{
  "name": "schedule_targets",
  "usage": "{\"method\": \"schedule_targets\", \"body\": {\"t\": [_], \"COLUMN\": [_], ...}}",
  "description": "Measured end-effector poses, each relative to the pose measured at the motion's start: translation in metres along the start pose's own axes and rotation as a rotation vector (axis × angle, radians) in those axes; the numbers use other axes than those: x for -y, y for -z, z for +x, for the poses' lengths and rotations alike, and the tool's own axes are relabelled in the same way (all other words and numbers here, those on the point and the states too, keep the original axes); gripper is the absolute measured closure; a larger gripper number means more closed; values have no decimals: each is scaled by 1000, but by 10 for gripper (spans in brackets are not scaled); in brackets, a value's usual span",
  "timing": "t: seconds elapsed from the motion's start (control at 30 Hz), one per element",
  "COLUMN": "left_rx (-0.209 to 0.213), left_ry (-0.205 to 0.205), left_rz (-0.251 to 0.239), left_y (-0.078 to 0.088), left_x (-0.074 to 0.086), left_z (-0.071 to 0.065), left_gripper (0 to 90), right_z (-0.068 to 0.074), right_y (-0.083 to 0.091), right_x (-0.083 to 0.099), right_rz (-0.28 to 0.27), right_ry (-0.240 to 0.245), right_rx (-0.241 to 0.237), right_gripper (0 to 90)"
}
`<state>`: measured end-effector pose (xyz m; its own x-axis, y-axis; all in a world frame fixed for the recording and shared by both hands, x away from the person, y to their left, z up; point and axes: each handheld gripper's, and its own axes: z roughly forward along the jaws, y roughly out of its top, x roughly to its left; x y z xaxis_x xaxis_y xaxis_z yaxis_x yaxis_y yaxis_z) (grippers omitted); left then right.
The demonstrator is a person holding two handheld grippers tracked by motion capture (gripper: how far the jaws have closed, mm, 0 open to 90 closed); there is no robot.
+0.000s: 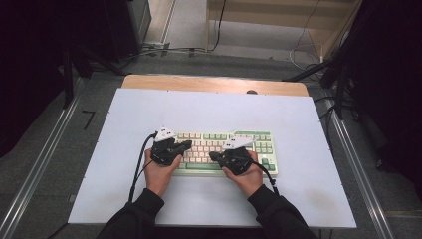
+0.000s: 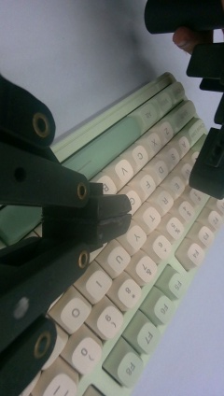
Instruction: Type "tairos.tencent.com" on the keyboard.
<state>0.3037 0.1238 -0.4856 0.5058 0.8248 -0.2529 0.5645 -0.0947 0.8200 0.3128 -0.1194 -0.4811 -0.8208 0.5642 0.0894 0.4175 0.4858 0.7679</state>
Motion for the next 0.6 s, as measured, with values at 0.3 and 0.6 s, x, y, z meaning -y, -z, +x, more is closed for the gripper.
{"method": "schedule_targets", "body": {"t": [0.3, 0.6], "left_rx": [8, 17], "left_ry": [7, 8], "left_rz": [-2, -1], "left_y": [-1, -3], "left_x": [0, 0], "left_z": [-1, -3], "left_gripper": [900, 900], "right_z": [-4, -10], "right_y": [7, 12], "right_x": [1, 3], "right_rz": [-12, -15], "right_ry": [-14, -25], "right_rx": [14, 25], "right_gripper": [883, 883]}}
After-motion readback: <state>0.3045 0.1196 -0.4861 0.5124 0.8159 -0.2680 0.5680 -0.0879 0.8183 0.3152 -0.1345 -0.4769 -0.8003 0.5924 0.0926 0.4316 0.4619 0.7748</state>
